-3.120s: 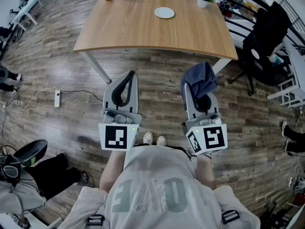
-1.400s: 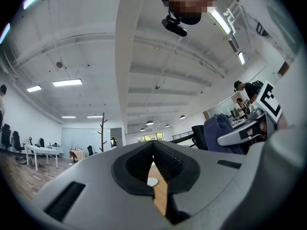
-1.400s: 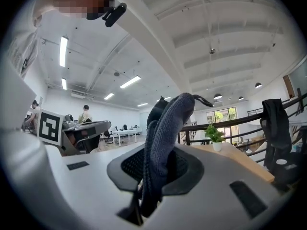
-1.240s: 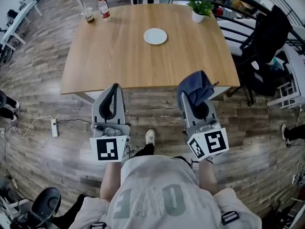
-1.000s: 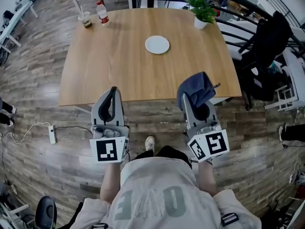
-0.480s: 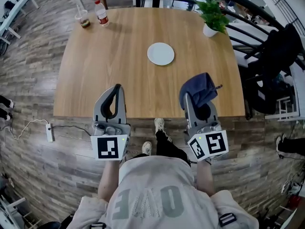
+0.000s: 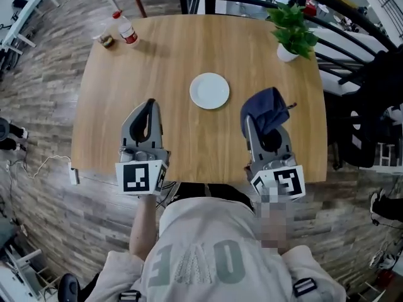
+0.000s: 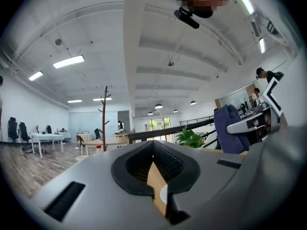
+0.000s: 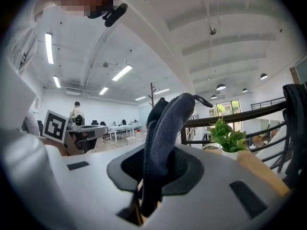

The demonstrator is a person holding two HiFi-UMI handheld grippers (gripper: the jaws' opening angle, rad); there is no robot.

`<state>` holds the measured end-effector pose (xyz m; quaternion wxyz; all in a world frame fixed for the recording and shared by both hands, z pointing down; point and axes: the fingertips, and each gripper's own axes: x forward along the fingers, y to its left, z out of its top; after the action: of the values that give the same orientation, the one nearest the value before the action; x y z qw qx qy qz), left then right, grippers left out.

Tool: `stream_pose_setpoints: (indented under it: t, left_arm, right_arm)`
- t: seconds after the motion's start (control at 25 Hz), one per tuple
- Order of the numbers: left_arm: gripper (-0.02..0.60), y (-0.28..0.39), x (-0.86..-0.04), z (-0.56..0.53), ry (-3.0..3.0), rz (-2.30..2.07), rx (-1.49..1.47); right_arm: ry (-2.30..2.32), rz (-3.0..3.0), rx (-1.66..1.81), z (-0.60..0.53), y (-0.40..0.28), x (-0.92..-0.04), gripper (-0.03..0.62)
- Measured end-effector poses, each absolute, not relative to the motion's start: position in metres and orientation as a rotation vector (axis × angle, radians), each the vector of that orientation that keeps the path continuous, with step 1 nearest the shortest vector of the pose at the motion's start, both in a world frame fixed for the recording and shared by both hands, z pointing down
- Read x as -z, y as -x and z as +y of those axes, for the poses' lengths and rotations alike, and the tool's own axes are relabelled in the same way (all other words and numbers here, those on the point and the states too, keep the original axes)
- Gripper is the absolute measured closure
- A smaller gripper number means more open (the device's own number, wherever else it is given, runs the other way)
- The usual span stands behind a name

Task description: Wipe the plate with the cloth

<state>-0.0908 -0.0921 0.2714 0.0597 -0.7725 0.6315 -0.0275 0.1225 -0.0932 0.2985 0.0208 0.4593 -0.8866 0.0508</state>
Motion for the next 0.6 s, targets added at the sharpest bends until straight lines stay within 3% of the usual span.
stream_pose_setpoints:
  t: [0.6]
  left_arm:
    - [0.586, 0.083, -0.419, -0.176, 2.616, 1.788, 0.632]
  right_arm:
    - [-1.302, -2.668, -0.236, -0.155, -0.101, -0.339, 0.537]
